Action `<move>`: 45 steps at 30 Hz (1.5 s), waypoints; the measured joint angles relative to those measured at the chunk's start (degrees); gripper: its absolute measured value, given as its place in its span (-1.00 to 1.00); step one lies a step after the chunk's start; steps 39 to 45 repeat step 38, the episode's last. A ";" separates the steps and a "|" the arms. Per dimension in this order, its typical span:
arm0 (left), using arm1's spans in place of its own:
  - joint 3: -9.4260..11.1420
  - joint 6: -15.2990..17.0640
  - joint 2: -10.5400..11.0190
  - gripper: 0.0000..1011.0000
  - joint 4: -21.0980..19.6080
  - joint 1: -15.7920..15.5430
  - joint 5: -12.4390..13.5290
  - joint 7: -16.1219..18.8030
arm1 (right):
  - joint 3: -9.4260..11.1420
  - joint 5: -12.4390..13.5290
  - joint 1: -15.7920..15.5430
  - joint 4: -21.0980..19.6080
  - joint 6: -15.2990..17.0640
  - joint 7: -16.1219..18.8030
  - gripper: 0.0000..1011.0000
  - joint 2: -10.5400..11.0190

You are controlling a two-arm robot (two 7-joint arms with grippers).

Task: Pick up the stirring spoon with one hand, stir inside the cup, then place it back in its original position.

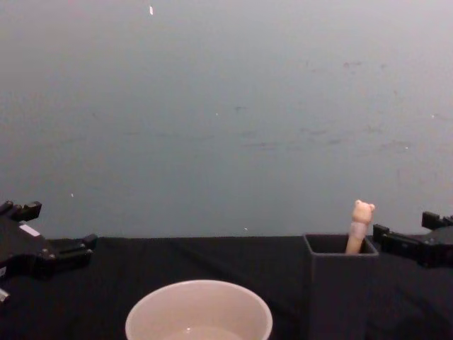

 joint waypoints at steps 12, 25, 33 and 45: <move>0.00 0.00 0.00 0.98 0.00 0.00 0.00 0.00 | 0.00 0.11 -0.06 -0.08 -0.05 -0.04 0.98 0.05; 0.00 0.00 0.00 0.98 0.00 0.00 0.00 0.00 | 0.00 0.17 -0.06 -0.14 -0.08 -0.04 0.98 0.07; 0.00 0.00 0.00 0.98 0.00 0.00 0.00 0.00 | 0.00 0.17 -0.06 -0.14 -0.08 -0.04 0.98 0.06; 0.00 0.00 0.00 0.98 0.00 0.00 0.00 0.00 | 0.00 0.17 -0.06 -0.13 -0.08 -0.04 0.98 0.07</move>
